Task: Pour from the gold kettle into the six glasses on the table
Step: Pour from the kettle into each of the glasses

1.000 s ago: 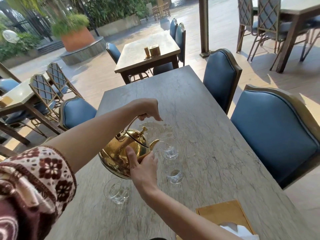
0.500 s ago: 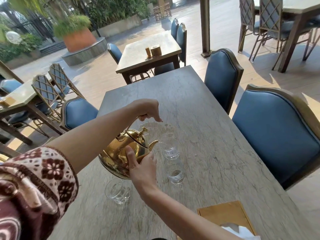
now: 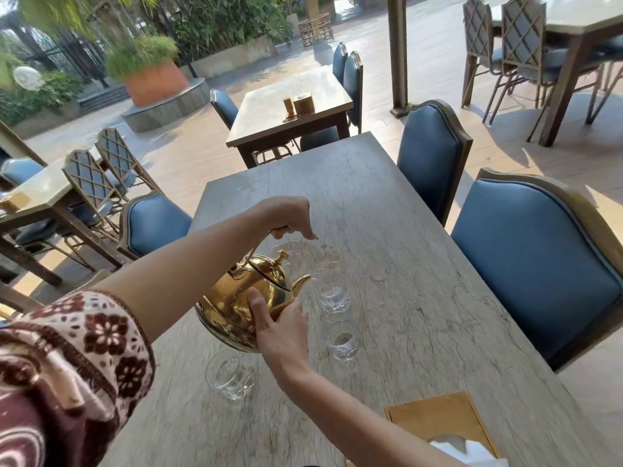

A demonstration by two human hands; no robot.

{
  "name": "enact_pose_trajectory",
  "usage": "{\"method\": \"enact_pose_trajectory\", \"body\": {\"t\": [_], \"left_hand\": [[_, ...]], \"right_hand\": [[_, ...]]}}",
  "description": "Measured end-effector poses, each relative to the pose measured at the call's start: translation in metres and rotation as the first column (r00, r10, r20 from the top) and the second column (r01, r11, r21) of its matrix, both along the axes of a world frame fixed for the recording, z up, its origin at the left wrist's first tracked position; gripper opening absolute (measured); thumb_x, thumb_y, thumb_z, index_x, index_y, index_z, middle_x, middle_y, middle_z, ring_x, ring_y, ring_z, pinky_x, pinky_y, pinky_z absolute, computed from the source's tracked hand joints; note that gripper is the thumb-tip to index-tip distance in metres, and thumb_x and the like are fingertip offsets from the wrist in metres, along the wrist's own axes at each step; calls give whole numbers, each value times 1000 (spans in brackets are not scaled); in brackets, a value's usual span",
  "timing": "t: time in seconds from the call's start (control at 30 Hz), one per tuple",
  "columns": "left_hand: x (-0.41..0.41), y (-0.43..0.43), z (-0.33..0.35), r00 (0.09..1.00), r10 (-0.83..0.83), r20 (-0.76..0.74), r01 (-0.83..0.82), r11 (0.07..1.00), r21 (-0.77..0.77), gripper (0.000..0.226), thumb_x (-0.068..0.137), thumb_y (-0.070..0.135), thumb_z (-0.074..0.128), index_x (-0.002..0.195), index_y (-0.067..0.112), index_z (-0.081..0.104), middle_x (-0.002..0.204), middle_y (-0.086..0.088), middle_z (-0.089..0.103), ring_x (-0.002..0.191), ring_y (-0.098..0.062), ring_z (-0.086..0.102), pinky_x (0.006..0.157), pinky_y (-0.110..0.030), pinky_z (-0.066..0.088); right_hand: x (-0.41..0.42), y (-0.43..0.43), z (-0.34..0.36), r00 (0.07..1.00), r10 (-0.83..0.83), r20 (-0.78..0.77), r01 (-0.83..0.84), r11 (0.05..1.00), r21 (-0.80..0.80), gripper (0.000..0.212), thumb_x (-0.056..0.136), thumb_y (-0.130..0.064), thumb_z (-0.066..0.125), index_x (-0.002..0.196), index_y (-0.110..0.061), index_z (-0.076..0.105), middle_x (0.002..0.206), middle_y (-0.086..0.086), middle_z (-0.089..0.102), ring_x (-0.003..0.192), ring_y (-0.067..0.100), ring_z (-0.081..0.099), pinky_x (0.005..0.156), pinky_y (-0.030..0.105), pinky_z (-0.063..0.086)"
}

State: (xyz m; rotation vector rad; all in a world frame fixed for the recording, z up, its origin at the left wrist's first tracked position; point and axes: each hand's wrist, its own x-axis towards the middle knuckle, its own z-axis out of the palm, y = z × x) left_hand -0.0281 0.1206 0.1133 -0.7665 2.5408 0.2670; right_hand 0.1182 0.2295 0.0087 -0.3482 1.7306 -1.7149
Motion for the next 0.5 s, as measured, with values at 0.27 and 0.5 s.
{"method": "enact_pose_trajectory", "body": {"t": [0.27, 0.5], "left_hand": [[30, -3, 11, 982, 26, -189, -3, 993, 118, 36, 88, 19, 65, 117, -2, 66, 57, -3, 45, 42, -10, 35, 31, -16, 35], [82, -15, 22, 865, 100, -492, 33, 967, 253, 35, 89, 16, 62, 122, 2, 64, 57, 2, 49, 39, -9, 34, 30, -14, 35]], "right_hand": [[-3, 3, -8, 992, 19, -124, -9, 997, 81, 119, 63, -89, 50, 145, -3, 38, 138, 9, 46, 133, 25, 40, 117, 43, 35], [6, 4, -14, 940, 23, -340, 31, 988, 153, 116, 78, -73, 62, 159, -6, 13, 156, 7, 29, 148, 21, 24, 126, 39, 23]]}}
